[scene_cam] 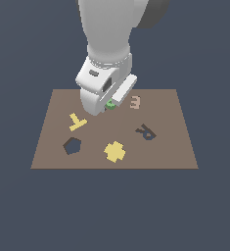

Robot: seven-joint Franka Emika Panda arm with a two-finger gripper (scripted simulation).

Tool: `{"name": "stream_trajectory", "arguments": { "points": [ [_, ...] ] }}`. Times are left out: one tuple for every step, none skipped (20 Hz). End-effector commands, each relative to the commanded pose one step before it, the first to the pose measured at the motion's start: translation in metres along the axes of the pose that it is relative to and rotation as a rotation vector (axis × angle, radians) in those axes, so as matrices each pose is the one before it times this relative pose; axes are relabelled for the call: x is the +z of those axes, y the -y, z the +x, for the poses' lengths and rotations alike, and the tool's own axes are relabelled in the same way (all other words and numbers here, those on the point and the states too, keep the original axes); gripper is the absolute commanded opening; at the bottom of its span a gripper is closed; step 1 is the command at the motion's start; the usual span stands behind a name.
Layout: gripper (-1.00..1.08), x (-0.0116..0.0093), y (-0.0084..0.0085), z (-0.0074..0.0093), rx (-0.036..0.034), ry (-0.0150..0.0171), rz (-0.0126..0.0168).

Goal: Insert a designated object into the corresponding slot on a board.

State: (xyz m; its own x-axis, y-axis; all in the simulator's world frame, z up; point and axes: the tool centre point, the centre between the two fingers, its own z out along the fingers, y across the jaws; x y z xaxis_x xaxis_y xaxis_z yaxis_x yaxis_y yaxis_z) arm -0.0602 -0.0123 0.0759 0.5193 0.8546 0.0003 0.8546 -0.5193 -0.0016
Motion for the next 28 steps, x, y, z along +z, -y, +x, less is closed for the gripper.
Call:
{"name": "stream_trajectory", "arguments": {
  "points": [
    [1.0, 0.00593, 0.0019, -0.00339, -0.07128, -0.00058, -0.00056],
    [1.0, 0.00212, 0.00066, -0.00123, -0.02428, -0.00004, -0.00006],
    [1.0, 0.00201, 0.00061, -0.00117, -0.02293, -0.00003, -0.00006],
    [1.0, 0.00189, 0.00056, -0.00111, -0.02157, -0.00001, -0.00006],
    [1.0, 0.00177, 0.00051, -0.00105, -0.02019, 0.00001, -0.00006],
    [1.0, 0.00166, 0.00047, -0.00099, -0.01887, 0.00003, -0.00006],
    [1.0, 0.00155, 0.00043, -0.00092, -0.01754, 0.00003, -0.00006],
    [1.0, 0.00143, 0.00039, -0.00086, -0.01617, 0.00004, -0.00006],
    [1.0, 0.00131, 0.00036, -0.00078, -0.01477, 0.00004, -0.00005],
    [1.0, 0.00118, 0.00032, -0.00071, -0.01335, 0.00005, -0.00005],
    [1.0, 0.00106, 0.00028, -0.00064, -0.01191, 0.00005, -0.00005],
    [1.0, 0.00093, 0.00023, -0.00058, -0.01046, 0.00006, -0.00004],
    [1.0, 0.00081, 0.00019, -0.00051, -0.00902, 0.00008, -0.00004],
    [1.0, 0.00068, 0.00014, -0.00044, -0.00756, 0.00009, -0.00004],
    [1.0, 0.00056, 0.0001, -0.00036, -0.00614, 0.00011, -0.00003],
    [1.0, 0.00043, 0.00005, -0.0003, -0.00468, 0.00012, -0.00003],
    [1.0, 0.00031, 0.00002, -0.00022, -0.00327, 0.00012, -0.00002],
    [1.0, 0.00018, -0.00001, -0.00014, -0.00189, 0.0001, -0.00002],
    [1.0, 0.00006, -0.00002, -0.0001, -0.00049, 0.00003, 0.0],
    [1.0, -0.00024, 0.00005, 0.00013, 0.00443, -0.00002, 0.00037],
    [1.0, 0.00034, -0.00001, -0.00004, 0.0, 0.0, 0.0],
    [1.0, 0.00101, -0.00003, -0.00013, 0.0, 0.0, 0.0],
    [1.0, 0.00166, 0.00003, 0.00015, -0.00069, 0.00004, -0.00006],
    [1.0, 0.00235, 0.0, -0.00005, -0.00049, 0.00003, -0.00004],
    [1.0, 0.00303, 0.00002, -0.00004, -0.00069, 0.00004, -0.00005],
    [1.0, 0.00354, 0.00006, -0.00003, -0.00084, 0.00006, -0.00006],
    [1.0, 0.00304, 0.00007, -0.00006, -0.00069, 0.00005, -0.00004],
    [1.0, 0.00236, 0.00009, 0.00003, -0.00069, 0.00006, -0.00004]
  ]
}}
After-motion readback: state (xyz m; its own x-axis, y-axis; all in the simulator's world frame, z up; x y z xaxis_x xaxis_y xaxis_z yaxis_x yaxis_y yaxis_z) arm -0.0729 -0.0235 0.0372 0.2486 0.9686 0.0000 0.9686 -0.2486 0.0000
